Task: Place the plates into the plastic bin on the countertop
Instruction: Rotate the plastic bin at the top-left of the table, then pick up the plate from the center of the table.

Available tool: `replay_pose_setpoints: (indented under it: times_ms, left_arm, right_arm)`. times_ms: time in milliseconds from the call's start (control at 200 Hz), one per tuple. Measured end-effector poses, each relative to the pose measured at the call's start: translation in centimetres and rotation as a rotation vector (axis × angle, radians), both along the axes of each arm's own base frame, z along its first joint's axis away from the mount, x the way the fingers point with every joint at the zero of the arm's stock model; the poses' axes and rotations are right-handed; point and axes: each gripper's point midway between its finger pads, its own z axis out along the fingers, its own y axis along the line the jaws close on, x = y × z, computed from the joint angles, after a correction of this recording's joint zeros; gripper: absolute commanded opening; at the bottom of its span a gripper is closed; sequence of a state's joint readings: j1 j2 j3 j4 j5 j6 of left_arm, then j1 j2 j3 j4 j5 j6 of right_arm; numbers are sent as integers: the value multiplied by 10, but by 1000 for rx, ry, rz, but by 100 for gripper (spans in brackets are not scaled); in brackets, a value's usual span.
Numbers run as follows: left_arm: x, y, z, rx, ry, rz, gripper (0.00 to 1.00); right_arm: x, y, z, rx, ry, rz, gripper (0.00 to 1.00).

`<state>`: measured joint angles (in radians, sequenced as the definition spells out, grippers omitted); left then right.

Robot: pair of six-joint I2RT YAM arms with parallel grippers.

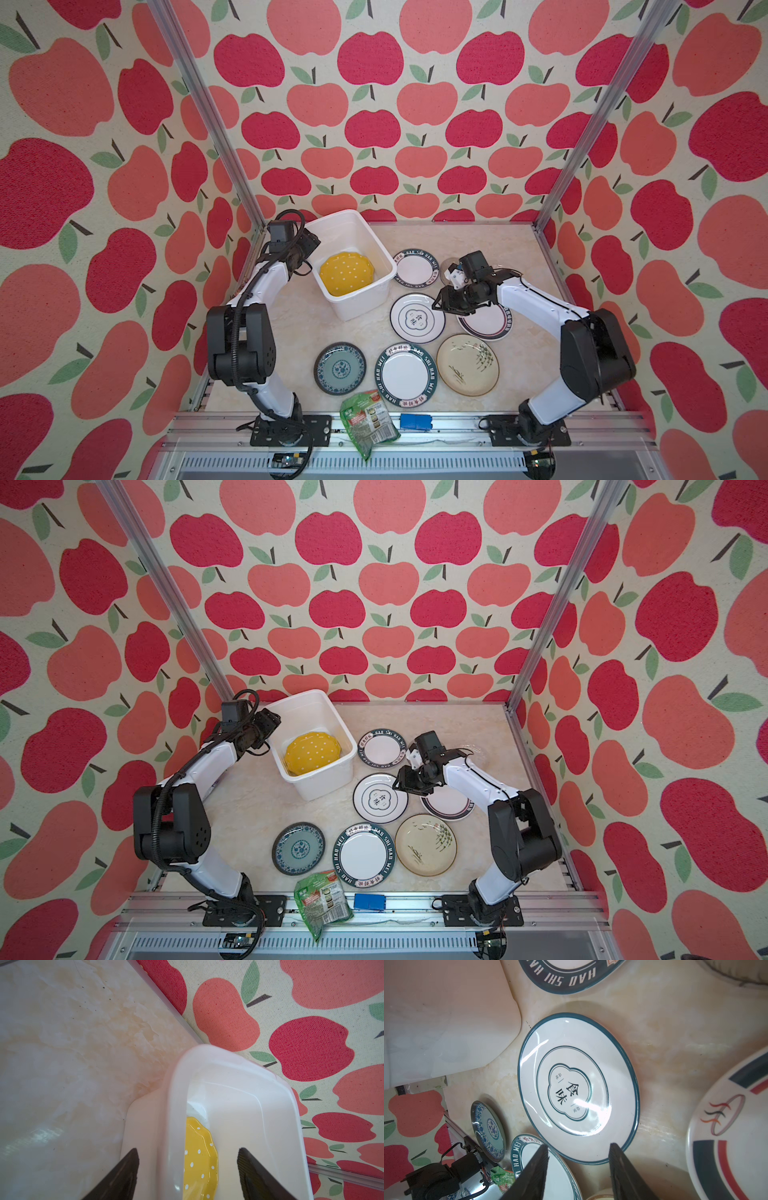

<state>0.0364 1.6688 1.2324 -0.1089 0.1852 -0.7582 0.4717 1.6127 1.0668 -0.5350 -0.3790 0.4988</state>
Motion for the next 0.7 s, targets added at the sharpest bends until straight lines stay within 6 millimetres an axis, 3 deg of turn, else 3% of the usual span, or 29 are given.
replay_pose_setpoints:
  times_ms: [270, 700]
  left_arm:
    - [-16, -9, 0, 16, -3, -34, 78]
    - [-20, -9, -10, 15, 10, -35, 80]
  right_arm:
    - [-3, -8, -24, -21, 41, -21, 49]
    - [-7, -14, -41, -60, 71, -40, 48]
